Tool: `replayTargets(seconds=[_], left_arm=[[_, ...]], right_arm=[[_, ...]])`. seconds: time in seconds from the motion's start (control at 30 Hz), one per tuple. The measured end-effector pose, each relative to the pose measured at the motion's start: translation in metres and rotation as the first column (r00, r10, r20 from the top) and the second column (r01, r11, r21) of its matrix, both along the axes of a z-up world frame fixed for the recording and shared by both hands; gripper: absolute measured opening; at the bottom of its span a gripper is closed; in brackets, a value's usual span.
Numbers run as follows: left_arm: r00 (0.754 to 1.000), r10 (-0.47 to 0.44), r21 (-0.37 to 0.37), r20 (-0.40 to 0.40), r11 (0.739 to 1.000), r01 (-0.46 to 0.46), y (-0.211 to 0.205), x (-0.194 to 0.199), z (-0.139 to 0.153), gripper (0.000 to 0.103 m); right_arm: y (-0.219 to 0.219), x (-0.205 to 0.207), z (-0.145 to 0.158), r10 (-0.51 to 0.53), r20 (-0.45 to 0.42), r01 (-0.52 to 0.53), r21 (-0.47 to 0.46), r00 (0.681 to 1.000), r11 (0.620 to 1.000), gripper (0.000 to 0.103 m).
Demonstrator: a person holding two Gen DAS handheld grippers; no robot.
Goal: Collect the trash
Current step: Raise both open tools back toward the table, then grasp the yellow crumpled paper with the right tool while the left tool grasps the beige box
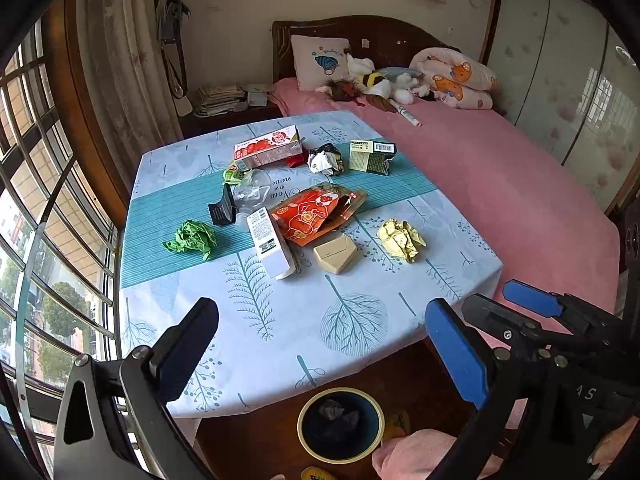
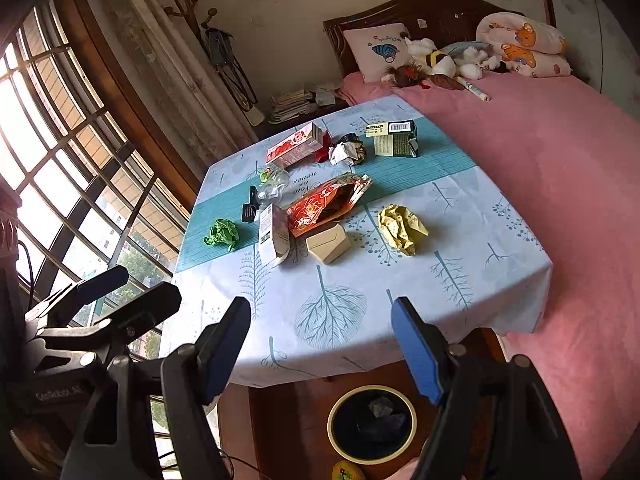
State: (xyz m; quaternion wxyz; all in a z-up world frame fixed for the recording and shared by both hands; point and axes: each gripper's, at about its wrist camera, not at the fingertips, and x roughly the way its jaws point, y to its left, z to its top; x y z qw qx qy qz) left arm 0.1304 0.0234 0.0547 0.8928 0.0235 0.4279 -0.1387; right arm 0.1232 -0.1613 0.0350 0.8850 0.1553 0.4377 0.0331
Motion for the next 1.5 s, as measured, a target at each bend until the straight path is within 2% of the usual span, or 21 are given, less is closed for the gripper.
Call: replayTargets(seconds=[0.2, 0.37, 0.57, 0.7, 0.9, 1.0, 1.07, 1.13, 1.27, 1.37, 1.5], left_arm=[[0.991, 0.126, 0.052, -0.048, 0.991, -0.123, -0.017, 0.043, -0.017, 0.102], [0.969, 0.228, 0.046, -0.099, 0.973, -0.225, -0.037, 0.081, -0.033, 0.102], [0.933, 0.309, 0.070, -0.182, 0.951, -0.302, -0.062, 0.113, -0.066, 0.102], [0.899, 0.362, 0.081, -0.247, 0.932, -0.353, -0.072, 0.129, -0.096, 0.102], [0.818, 0.449, 0.055, -0.359, 0.885, -0.462, -0.062, 0.144, -0.137, 0.102], [0.775, 0.478, 0.032, -0.412, 0.858, -0.512, -0.056, 0.150, -0.153, 0.102], [0.758, 0.487, 0.024, -0.433, 0.847, -0.531, -0.055, 0.155, -0.160, 0.102], [0.751, 0.489, 0.030, -0.444, 0.846, -0.533, -0.059, 0.161, -0.165, 0.102], [0.751, 0.484, 0.049, -0.450, 0.853, -0.520, -0.070, 0.173, -0.173, 0.102], [0.739, 0.489, 0.065, -0.464, 0.850, -0.522, -0.075, 0.184, -0.182, 0.101], [0.727, 0.485, 0.077, -0.486, 0.852, -0.518, -0.081, 0.195, -0.193, 0.086]], right_arm=[[-0.024, 0.054, -0.019, 0.089, -0.039, -0.089, 0.020, 0.995, 0.996, 0.073], [-0.051, 0.114, -0.029, 0.185, -0.092, -0.186, 0.005, 0.978, 0.983, 0.073], [-0.072, 0.160, -0.058, 0.293, -0.163, -0.300, -0.021, 0.942, 0.954, 0.073], [-0.077, 0.181, -0.082, 0.347, -0.199, -0.362, -0.039, 0.916, 0.932, 0.073], [-0.070, 0.193, -0.120, 0.424, -0.259, -0.459, -0.089, 0.868, 0.884, 0.069], [-0.065, 0.193, -0.135, 0.458, -0.284, -0.501, -0.096, 0.842, 0.860, 0.059], [-0.061, 0.192, -0.143, 0.478, -0.299, -0.525, -0.100, 0.826, 0.845, 0.044], [-0.059, 0.190, -0.147, 0.494, -0.305, -0.543, -0.100, 0.814, 0.834, 0.037], [-0.060, 0.188, -0.146, 0.516, -0.281, -0.560, -0.101, 0.809, 0.822, 0.028], [-0.064, 0.190, -0.146, 0.520, -0.273, -0.558, -0.080, 0.809, 0.826, 0.027], [-0.070, 0.192, -0.147, 0.522, -0.266, -0.553, -0.057, 0.811, 0.831, 0.027]])
